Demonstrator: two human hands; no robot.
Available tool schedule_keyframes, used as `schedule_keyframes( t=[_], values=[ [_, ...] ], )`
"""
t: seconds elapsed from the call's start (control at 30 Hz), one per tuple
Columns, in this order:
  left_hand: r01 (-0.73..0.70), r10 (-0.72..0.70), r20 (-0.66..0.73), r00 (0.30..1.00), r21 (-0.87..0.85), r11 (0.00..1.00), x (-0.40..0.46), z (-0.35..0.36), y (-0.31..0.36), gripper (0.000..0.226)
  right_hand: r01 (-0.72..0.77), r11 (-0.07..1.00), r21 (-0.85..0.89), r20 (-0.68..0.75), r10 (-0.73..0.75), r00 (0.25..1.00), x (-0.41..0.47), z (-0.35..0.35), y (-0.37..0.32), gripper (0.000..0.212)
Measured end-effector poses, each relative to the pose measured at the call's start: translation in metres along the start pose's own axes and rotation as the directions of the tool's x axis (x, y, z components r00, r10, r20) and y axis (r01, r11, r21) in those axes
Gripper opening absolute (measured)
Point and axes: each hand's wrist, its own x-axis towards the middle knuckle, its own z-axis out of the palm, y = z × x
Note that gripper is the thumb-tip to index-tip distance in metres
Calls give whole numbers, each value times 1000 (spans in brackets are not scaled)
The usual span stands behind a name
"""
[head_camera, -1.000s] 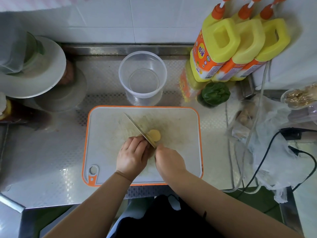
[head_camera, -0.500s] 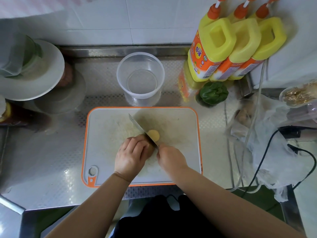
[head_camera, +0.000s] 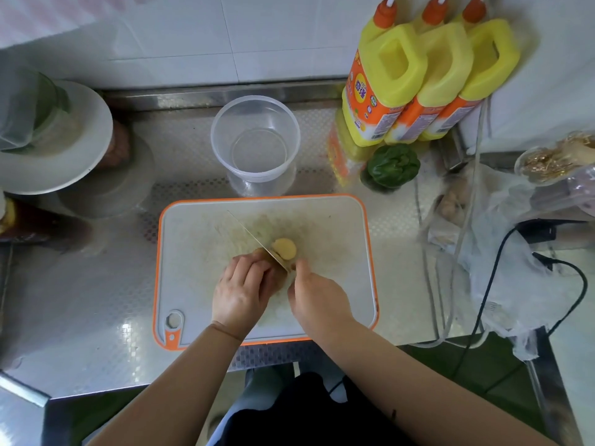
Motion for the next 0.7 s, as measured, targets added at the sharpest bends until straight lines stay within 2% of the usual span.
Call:
schedule_keyframes(
  t=[0.1, 0.2, 0.3, 0.43, 0.57, 0.7],
  values=[
    [-9, 9, -9, 1000, 27, 1000, 0, -1, 2, 22, 24, 999, 40, -14, -23, 1000, 4, 3, -1, 45],
    [-39, 37, 26, 999, 73, 997, -1, -1, -1, 20, 57, 993, 103, -9, -56, 998, 9, 7, 1, 40],
    [-10, 8, 41, 999, 70, 998, -2, 2, -5, 18, 78, 982, 171, 20, -83, 996, 14, 8, 5, 32],
    [-13, 11, 50, 999, 54, 998, -4, 3, -9, 22, -4, 956, 294, 139, -39, 989, 25, -1, 13, 31],
    [-34, 31, 55, 998, 63, 997, -6, 3, -9, 22, 23, 996, 86, 171, -37, 985, 45, -17, 22, 41],
    [-30, 25, 57, 998, 79, 996, -6, 4, -9, 23, 103, 991, 85, 158, -116, 981, 60, -32, 13, 35]
  ],
)
